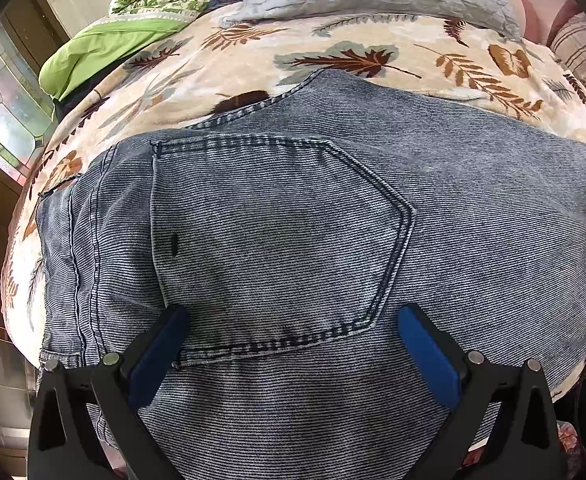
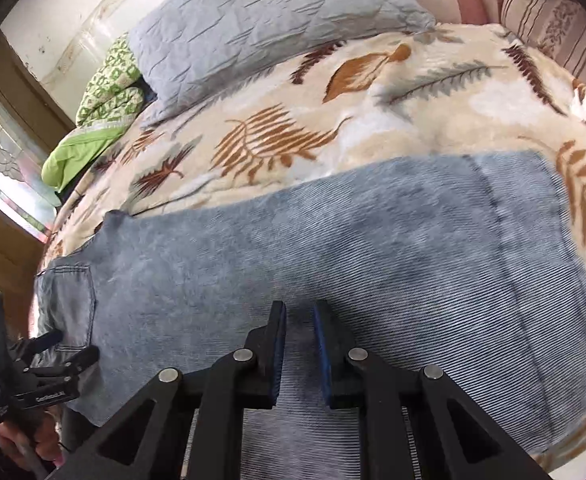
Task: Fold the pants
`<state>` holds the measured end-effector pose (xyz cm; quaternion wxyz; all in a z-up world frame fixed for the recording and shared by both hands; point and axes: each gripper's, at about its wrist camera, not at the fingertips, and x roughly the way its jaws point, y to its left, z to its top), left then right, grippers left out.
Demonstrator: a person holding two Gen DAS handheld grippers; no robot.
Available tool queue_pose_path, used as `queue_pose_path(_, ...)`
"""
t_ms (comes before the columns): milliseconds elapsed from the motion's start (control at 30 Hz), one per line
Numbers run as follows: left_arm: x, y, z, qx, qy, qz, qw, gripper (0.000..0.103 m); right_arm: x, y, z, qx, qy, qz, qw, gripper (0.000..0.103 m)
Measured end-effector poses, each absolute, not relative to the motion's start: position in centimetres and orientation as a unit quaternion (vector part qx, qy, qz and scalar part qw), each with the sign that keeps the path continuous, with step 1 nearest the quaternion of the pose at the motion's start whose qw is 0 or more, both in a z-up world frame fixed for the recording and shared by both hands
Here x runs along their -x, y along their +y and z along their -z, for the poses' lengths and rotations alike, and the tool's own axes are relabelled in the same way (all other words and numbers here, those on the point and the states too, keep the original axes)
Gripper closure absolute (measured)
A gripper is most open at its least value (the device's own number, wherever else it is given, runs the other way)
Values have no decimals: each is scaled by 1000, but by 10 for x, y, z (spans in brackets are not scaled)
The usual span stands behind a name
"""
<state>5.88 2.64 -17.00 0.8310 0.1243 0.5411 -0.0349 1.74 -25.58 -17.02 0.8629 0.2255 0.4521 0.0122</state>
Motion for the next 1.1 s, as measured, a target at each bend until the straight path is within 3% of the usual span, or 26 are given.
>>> queue_pose_path(300,-56,25,171,-126,535,32,835,0,-2,-293,163,-276,417,39,865,86)
queue_pose_path(733,-56,24,170,-128,533,30,836,0,-39,-194,163,-142,462,-92,871,85)
queue_pose_path(1000,-60,23,169,-131,545,27,828,0,-45,-234,169,-220,454,-48,862,86)
queue_pose_path(1100,-63,17,158,-159,531,7,832,0,-39,-235,163,-202,442,-30,874,86)
